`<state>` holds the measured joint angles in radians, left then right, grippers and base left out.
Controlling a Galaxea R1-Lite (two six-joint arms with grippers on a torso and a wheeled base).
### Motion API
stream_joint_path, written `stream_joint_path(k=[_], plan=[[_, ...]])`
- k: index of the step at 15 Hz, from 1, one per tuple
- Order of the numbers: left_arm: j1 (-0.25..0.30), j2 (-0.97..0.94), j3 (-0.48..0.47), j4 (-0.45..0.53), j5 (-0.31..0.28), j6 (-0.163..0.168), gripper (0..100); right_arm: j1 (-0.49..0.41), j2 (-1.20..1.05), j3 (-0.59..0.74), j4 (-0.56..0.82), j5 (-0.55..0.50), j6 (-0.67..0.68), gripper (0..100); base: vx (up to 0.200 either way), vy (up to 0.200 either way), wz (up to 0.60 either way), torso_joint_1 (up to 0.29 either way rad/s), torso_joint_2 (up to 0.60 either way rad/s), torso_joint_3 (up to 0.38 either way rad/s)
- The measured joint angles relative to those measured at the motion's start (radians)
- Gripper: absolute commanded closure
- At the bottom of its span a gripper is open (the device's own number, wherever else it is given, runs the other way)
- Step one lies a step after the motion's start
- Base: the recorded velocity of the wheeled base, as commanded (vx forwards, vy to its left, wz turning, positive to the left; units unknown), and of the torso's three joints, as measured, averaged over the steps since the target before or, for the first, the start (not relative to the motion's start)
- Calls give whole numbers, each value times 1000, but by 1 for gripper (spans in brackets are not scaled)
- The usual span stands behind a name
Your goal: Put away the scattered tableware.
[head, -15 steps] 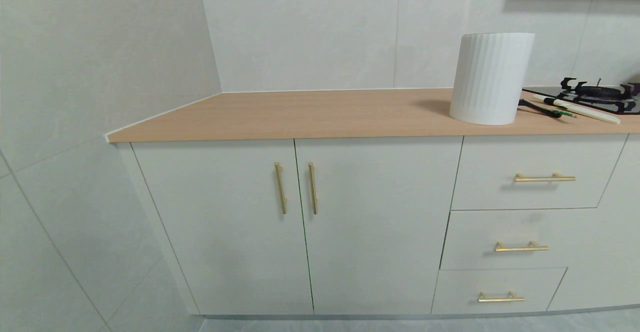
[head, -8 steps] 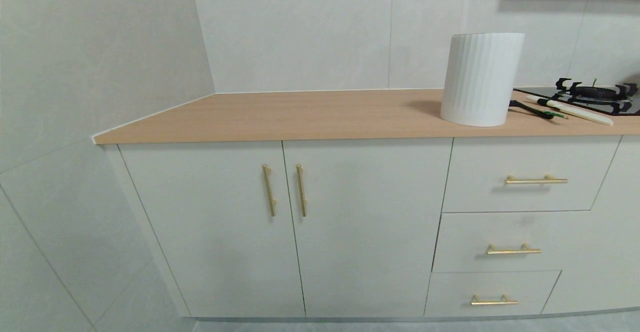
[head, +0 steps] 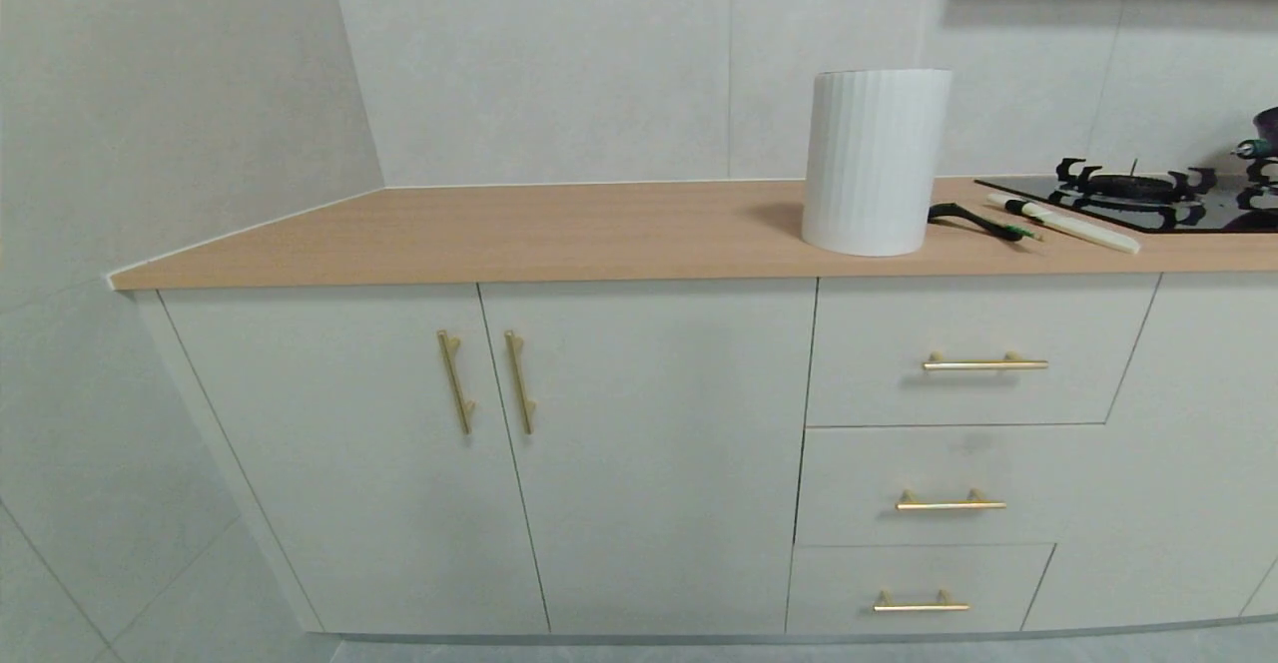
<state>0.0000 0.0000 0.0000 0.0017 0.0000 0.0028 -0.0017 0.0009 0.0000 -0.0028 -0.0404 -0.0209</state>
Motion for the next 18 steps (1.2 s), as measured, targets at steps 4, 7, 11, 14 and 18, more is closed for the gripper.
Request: stream_joint_path(k=[4, 7, 11, 14, 18], plan=[[0, 0, 0, 0, 0, -1, 0, 0, 0, 0, 0, 0, 1, 0, 0, -200, 0, 1, 2, 4], [0, 0, 0, 0, 0, -1, 0, 0, 1, 0, 0, 0, 1, 0, 0, -67, 0, 1, 1, 2], [0, 0, 0, 0, 0, -1, 0, -1, 1, 0, 0, 0, 1, 0, 0, 0, 0, 0, 0, 0], [0, 0, 0, 0, 0, -1, 0, 0, 1, 0, 0, 1, 1, 0, 200, 0, 0, 2, 4, 4], [0, 0, 0, 0, 0, -1, 0, 0, 0, 0, 0, -1, 4, 0, 50, 0, 0, 2, 1, -2]])
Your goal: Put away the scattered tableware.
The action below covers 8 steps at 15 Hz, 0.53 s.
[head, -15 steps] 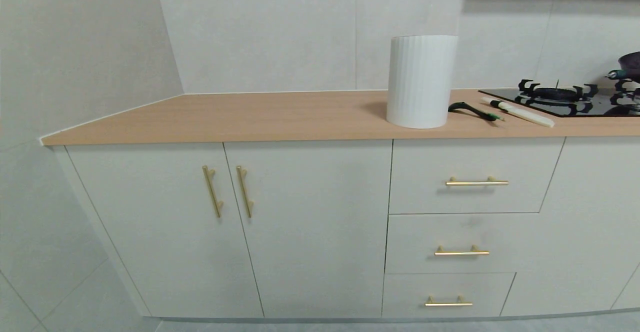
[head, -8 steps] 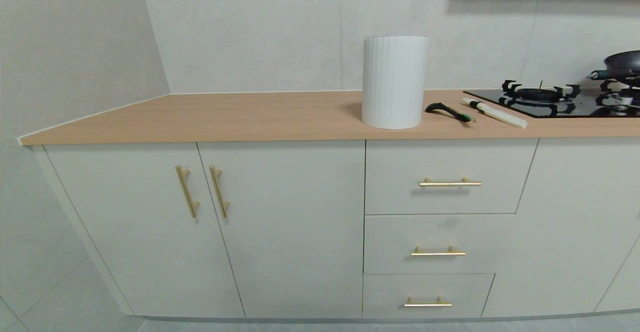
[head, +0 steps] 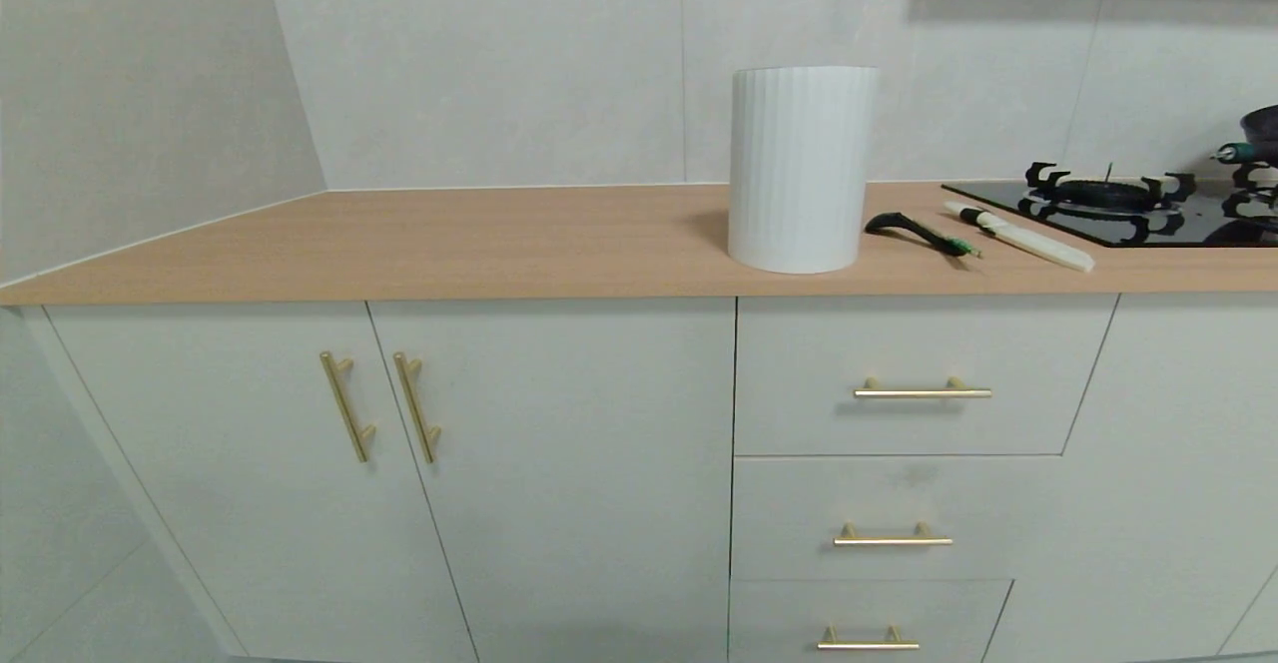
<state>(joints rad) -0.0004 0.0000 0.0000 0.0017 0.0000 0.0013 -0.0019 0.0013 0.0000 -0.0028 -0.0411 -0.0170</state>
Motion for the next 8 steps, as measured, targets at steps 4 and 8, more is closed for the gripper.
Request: stream_joint_path(k=[4, 8], plan=[[0, 0, 0, 0, 0, 0, 0, 0, 0, 0, 0, 0, -1, 0, 0, 0, 0, 0, 0, 0], [0, 0, 0, 0, 0, 0, 0, 0, 0, 0, 0, 0, -2, 0, 0, 0, 0, 0, 0, 0]])
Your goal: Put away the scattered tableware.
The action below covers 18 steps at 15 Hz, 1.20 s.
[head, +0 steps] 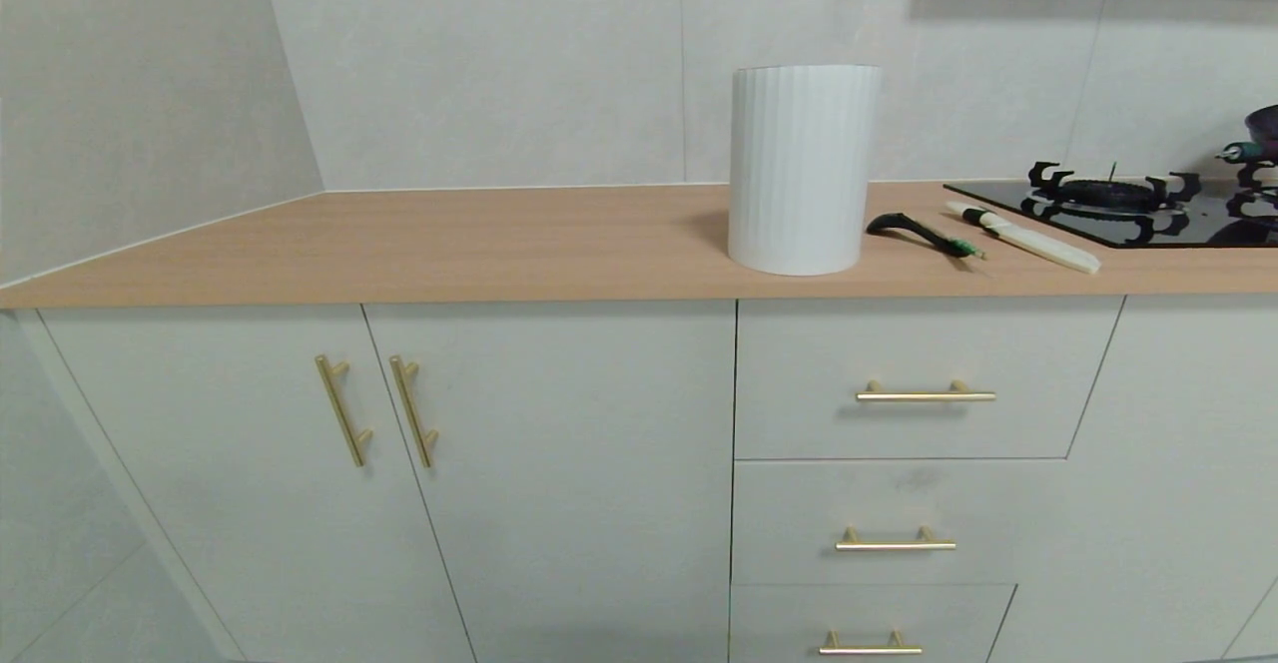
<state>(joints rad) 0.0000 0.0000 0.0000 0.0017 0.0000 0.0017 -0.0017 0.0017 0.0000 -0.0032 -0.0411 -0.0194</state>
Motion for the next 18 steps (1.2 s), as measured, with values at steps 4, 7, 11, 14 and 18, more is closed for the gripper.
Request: stream_joint_path(k=[4, 7, 11, 14, 18], plan=[[0, 0, 0, 0, 0, 0, 0, 0, 0, 0, -2, 6, -26, 0, 0, 0, 0, 0, 0, 0], [0, 0, 0, 0, 0, 0, 0, 3, 14, -101, 23, 60, -16, 0, 0, 0, 0, 0, 0, 0], [0, 0, 0, 0, 0, 0, 0, 14, 185, -199, 81, 177, -1, 0, 0, 0, 0, 0, 0, 0], [0, 0, 0, 0, 0, 0, 0, 29, 408, -241, 88, 217, -1, 0, 0, 0, 0, 0, 0, 0], [0, 0, 0, 0, 0, 0, 0, 72, 764, -341, 83, 230, -1, 0, 0, 0, 0, 0, 0, 0]])
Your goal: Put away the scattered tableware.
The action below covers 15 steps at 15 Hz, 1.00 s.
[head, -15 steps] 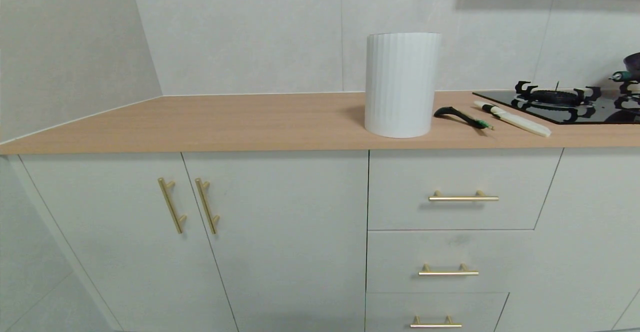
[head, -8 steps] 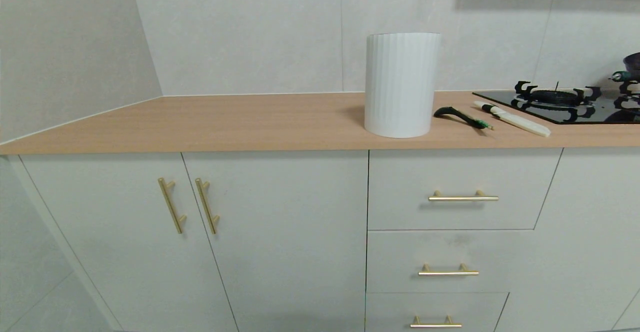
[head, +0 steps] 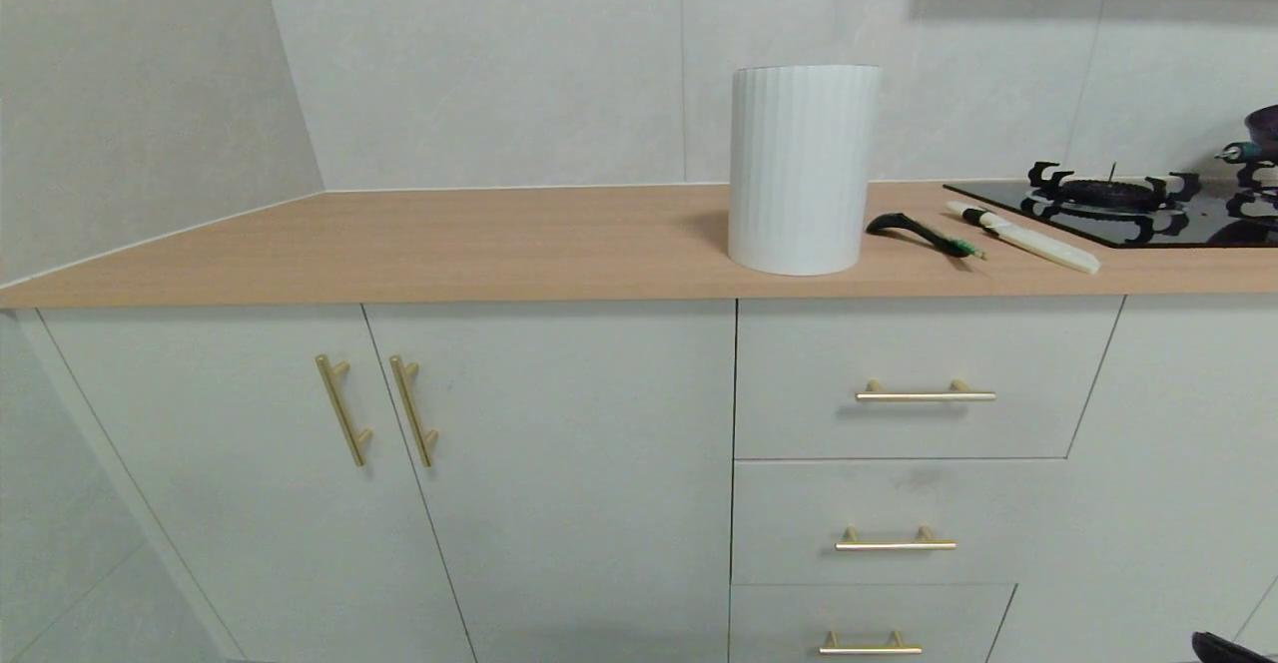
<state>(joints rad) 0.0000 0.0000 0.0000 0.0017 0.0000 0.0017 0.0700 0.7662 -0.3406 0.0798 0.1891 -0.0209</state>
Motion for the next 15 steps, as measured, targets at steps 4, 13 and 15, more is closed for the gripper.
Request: stream_joint_path(k=[4, 13, 15], plan=[[0, 0, 0, 0, 0, 0, 0, 23, 409, -111, -159, 3, 1, 0, 0, 0, 0, 0, 0, 0], [0, 0, 0, 0, 0, 0, 0, 35, 1192, -210, -632, -10, 5, 0, 0, 0, 0, 0, 0, 0], [0, 0, 0, 0, 0, 0, 0, 38, 1315, -214, -748, -17, 22, 0, 0, 0, 0, 0, 0, 0]])
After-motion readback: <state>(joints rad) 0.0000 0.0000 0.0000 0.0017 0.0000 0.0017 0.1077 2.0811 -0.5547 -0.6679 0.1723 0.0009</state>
